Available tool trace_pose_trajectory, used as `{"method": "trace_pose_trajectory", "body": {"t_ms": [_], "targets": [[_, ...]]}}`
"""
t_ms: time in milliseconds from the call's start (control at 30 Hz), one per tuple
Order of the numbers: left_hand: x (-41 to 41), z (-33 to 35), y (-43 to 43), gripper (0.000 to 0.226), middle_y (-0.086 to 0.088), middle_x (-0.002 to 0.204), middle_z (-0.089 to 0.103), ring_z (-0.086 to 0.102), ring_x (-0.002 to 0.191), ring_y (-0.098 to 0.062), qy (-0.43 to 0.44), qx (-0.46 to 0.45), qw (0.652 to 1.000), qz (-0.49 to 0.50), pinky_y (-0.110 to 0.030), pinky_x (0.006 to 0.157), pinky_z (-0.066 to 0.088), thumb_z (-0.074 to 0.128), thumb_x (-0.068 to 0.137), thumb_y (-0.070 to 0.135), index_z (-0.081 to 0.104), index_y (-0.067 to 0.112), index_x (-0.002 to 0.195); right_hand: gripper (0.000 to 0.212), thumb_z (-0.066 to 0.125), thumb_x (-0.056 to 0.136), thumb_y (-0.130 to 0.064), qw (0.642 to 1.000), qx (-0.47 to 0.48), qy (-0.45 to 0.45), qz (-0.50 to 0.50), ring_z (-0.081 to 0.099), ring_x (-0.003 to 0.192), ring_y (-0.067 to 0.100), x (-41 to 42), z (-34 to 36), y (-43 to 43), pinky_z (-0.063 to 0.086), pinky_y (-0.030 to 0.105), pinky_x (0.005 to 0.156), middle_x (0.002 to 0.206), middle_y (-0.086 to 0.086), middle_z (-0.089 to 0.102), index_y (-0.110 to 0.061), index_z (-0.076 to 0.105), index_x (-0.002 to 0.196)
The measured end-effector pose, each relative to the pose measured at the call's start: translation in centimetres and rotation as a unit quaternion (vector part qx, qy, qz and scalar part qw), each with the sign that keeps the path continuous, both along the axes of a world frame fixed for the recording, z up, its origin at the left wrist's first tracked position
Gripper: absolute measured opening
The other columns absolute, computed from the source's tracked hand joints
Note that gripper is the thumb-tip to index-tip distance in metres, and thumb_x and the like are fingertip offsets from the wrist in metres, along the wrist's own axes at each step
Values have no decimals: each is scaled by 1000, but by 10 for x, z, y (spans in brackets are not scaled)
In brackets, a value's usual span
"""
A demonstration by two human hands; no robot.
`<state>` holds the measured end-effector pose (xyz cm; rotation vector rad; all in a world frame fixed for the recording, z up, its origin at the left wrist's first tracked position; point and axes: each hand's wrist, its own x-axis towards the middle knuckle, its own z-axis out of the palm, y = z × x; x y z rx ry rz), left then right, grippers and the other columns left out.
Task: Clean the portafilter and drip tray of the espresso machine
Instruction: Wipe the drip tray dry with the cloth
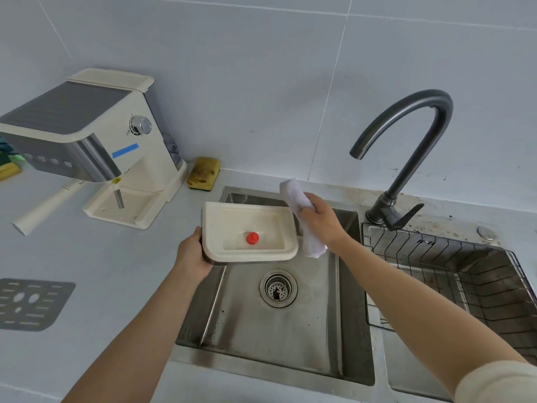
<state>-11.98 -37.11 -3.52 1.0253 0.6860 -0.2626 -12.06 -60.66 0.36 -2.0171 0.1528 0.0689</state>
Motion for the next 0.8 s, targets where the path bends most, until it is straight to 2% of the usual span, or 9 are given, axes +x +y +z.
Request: {"method": "trace_pose_trajectory", "body": {"t_ms": [67,133,200,267,367,433,533,667,800], "targets": [[-3,2,-13,33,-7,86,67,62,80,-23,-3,6,1000,-19,-40,66,51,35,99,25,62,12,84,28,41,89,-3,996,-64,-59,29,48,86,19,11,4,11,40,30,78,96,13,54,0,57,112],[-4,6,-27,33,-6,84,65,62,76,-22,-10,11,999,-40,-36,61,52,36,99,24,61,12,82,38,44,90,-5,987,-111,-95,70,47,98,20,14,6,25,38,27,86,115,9,45,-7,52,127],[-4,11,-37,31,-6,79,65,61,71,-22,-12,18,998,-56,-32,48,54,37,98,25,61,14,83,46,48,89,-9,965,-193,-133,117,45,111,27,14,1,40,37,33,93,131,13,40,-15,45,135],[-3,16,-43,28,-7,78,65,62,70,-24,-12,19,998,-65,-32,39,52,37,98,25,60,14,87,48,52,90,-22,933,-288,-163,139,39,119,31,14,-7,50,29,38,98,138,11,38,-24,42,137],[-3,19,-43,28,-7,80,66,63,73,-25,-15,17,998,-60,-32,39,52,37,98,27,61,14,89,47,44,92,-45,929,-316,-138,135,28,131,29,18,-10,56,16,40,103,147,8,29,-38,36,138],[-2,19,-42,29,-6,80,67,64,74,-24,-21,19,998,-55,-31,40,52,37,98,27,62,16,88,44,33,95,-48,933,-311,-113,141,21,137,29,22,-11,56,9,46,108,152,12,21,-44,31,139],[-1,18,-41,29,-3,75,69,65,70,-21,-29,19,998,-49,-28,40,51,38,98,27,62,18,87,41,26,98,-44,942,-284,-105,143,28,134,32,26,-9,59,15,45,107,148,16,28,-44,30,139],[0,17,-39,27,2,59,71,68,54,-16,-39,15,998,-52,-27,40,51,40,96,29,62,19,83,39,33,97,-40,943,-280,-144,105,43,114,29,25,-11,64,28,37,96,122,11,50,-40,40,135],[0,14,-40,26,-2,72,71,67,70,-22,-23,-3,999,-40,-32,45,52,44,96,33,63,19,85,37,40,95,-40,929,-315,-180,79,47,104,29,25,-13,69,33,37,89,112,12,53,-34,48,131]]}}
